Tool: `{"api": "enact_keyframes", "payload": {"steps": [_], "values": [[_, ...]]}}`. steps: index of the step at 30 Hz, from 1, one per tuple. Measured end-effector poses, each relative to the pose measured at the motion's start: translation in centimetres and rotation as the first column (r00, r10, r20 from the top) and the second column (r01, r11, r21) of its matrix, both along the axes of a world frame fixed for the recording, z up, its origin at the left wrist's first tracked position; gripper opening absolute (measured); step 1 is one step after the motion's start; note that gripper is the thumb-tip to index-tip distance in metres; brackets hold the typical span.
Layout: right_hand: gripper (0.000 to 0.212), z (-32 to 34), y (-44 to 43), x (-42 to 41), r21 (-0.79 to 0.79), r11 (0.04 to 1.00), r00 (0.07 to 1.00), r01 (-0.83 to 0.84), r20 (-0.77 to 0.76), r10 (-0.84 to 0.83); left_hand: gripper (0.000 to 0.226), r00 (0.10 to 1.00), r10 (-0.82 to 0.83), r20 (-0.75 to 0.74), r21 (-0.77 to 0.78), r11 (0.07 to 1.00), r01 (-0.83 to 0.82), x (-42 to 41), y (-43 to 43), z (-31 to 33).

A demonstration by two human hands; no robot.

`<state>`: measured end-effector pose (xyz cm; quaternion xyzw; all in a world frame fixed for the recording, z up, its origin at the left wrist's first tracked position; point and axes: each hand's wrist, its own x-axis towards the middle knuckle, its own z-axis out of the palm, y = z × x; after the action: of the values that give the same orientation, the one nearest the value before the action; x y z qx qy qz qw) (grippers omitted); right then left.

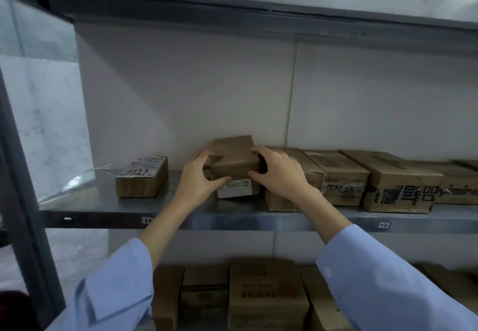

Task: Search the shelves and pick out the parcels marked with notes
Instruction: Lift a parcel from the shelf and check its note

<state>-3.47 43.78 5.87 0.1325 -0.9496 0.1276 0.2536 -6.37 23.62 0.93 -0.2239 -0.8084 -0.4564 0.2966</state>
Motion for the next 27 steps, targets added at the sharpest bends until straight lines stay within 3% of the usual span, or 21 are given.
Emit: {"api": "enact_keyframes", "payload": {"steps": [6,15,23,27], "values": [[0.059,-0.2,0.1,0.4,-0.166,0.975,0.987,-0.149,-0.088,0.136,0.056,0.999,0.002,-0.050,0.088,0.996,0.003,1.1,-0.1,0.4],[0.058,-0.2,0.3,1.0,-0.443,0.833,0.941,-0.331,-0.218,0.258,0.057,0.997,-0.032,-0.075,0.145,0.988,0.042,2.7,0.0,2.1],[0.035,0.6,-0.4,2.0,-0.665,0.676,0.942,-0.317,-0.137,0.307,0.040,0.999,-0.003,-0.050,0.179,0.984,0.012,3.5,0.4,3.3],[0.047,0.7,-0.3,1.7,-0.704,0.630,0.931,-0.327,-0.124,0.343,0.046,0.999,-0.036,-0.012,0.177,0.983,0.038,3.8,0.4,4.1]]}}
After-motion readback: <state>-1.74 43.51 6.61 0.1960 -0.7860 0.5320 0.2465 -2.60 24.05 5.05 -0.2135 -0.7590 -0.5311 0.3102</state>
